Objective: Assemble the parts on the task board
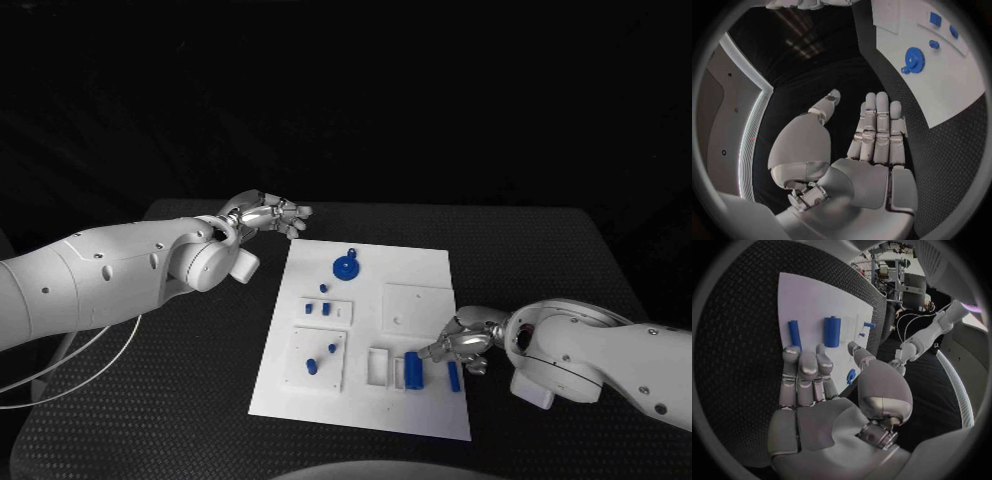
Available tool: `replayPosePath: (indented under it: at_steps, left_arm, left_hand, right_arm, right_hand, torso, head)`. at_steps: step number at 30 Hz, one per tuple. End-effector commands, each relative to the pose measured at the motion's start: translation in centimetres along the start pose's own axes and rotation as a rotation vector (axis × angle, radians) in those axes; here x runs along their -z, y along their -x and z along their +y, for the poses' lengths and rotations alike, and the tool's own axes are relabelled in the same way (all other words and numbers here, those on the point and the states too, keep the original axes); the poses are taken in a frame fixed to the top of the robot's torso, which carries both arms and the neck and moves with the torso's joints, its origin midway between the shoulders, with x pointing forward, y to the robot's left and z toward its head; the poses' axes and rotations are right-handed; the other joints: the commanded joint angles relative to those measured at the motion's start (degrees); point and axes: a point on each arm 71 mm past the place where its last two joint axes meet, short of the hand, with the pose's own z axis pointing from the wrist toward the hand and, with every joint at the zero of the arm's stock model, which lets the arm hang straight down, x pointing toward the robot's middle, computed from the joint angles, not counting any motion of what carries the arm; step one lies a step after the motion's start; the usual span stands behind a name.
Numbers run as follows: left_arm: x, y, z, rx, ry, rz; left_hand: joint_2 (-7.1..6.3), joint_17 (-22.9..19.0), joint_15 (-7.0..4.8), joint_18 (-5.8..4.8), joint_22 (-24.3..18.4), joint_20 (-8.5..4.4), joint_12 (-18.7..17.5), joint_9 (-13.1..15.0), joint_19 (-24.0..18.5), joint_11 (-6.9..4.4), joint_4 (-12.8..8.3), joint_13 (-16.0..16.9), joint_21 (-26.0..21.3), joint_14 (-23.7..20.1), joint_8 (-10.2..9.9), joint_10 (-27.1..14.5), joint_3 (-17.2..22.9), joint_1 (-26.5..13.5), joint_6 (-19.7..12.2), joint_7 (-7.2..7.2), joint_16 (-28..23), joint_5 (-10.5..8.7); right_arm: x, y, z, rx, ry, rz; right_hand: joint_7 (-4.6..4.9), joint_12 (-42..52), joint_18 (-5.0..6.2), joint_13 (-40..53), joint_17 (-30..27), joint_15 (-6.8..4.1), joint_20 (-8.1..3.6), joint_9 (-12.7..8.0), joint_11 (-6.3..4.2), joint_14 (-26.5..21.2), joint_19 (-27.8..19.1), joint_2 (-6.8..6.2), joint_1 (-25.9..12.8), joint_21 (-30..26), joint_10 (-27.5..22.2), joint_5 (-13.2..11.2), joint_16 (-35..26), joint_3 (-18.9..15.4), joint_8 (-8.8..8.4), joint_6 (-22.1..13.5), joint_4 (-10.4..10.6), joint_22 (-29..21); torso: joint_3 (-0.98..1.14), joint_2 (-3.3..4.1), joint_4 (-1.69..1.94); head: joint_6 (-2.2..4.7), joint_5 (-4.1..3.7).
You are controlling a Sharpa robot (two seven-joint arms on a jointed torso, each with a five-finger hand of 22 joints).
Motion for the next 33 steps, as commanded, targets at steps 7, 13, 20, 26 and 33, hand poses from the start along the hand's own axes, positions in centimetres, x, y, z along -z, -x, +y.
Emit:
replayPosePath:
  at_steps: [7,13,20,26,33]
  left_arm:
    - [-0.1,-0.7,-0.2,0.013,-0.011,0.044]
    - [0.0,-0.7,-0.2,0.015,-0.006,0.047]
    - [0.0,-0.6,-0.1,0.014,-0.003,0.045]
    - [0.0,-0.6,-0.1,0.014,-0.003,0.046]
    - [0.1,-0.6,-0.1,0.015,0.0,0.046]
  left_hand:
    - [-0.68,-0.2,0.36,0.18,1.1,0.14,-0.6,-0.3,-0.5,0.43,0.5,-0.3,-0.4,0.2,-0.3,0.1,-0.5,-0.9,-0.3,0.48,-0.7,-0.09]
    - [-0.91,-0.3,0.43,0.18,1.1,0.22,-0.8,-0.3,-0.5,0.54,0.8,-0.3,-0.5,0.2,-0.4,0.1,-0.5,-1.3,-0.5,0.57,-1.0,-0.1]
    - [-1.26,-0.3,0.46,0.23,1.1,0.26,-1.0,-0.4,-0.5,0.61,1.6,-0.4,-0.5,0.3,-0.5,0.0,-0.5,-1.9,-0.7,0.67,-1.2,-0.11]
    - [-2.37,-0.2,0.52,0.28,1.1,0.32,-1.1,-0.4,-0.6,0.64,3.2,-0.5,-0.6,0.3,-0.4,0.0,-0.6,-3.4,-0.8,0.72,-1.3,-0.33]
    - [-3.1,-0.1,0.51,0.4,1.1,0.33,-1.2,-0.3,-0.7,0.63,4.2,-0.5,-0.7,0.3,-0.4,0.0,-1.1,-4.6,-0.9,0.71,-1.4,-0.31]
  right_arm:
    - [-1.5,-1.5,0.4,0.021,-0.043,0.077]
    - [-1.9,-2.0,0.4,0.032,-0.043,0.089]
    - [-2.2,-2.2,0.7,0.051,-0.045,0.09]
    - [-2.4,-2.6,0.8,0.066,-0.047,0.095]
    - [-2.8,-2.5,1.1,0.089,-0.053,0.084]
  right_hand:
    - [-1.29,1.4,1.66,1.6,-1.6,-0.88,-1.04,0.8,-2.65,0.5,0.3,2.27,-3.3,0.5,0.6,3.3,1.1,-2.3,0.63,4.9,-2.1,0.5]
    - [-1.4,1.6,1.66,1.9,-1.9,-0.96,-1.09,1.0,-2.75,0.4,0.3,2.57,-4.2,0.4,1.0,3.3,1.3,-2.4,0.65,5.2,-2.4,0.4]
    - [-1.45,1.6,1.66,2.0,-2.2,-0.99,-1.13,1.1,-2.79,0.3,0.2,2.54,-4.6,0.4,1.1,2.9,1.4,-2.6,0.58,5.3,-2.9,0.4]
    - [-1.44,1.4,1.66,1.8,-2.4,-0.99,-1.16,1.2,-2.79,0.2,0.1,2.44,-4.8,0.4,1.0,2.6,1.5,-2.6,0.45,5.2,-3.4,0.4]
    - [-1.41,1.1,1.66,1.6,-2.7,-0.97,-1.17,1.3,-2.75,0.1,0.1,2.28,-4.9,0.3,0.7,2.4,1.7,-2.5,0.27,5.2,-4.2,0.4]
  torso:
    - [0.02,0.12,-0.02]
    - [0.05,0.16,0.05]
    - [0.06,0.06,0.02]
    - [0.04,0.08,0.02]
    - [-0.02,0.08,0.09]
  head:
    - [-0.33,0.14]
    - [-0.65,0.49]
    - [-0.77,0.49]
    - [-1.03,0.71]
    - [-1.22,0.68]
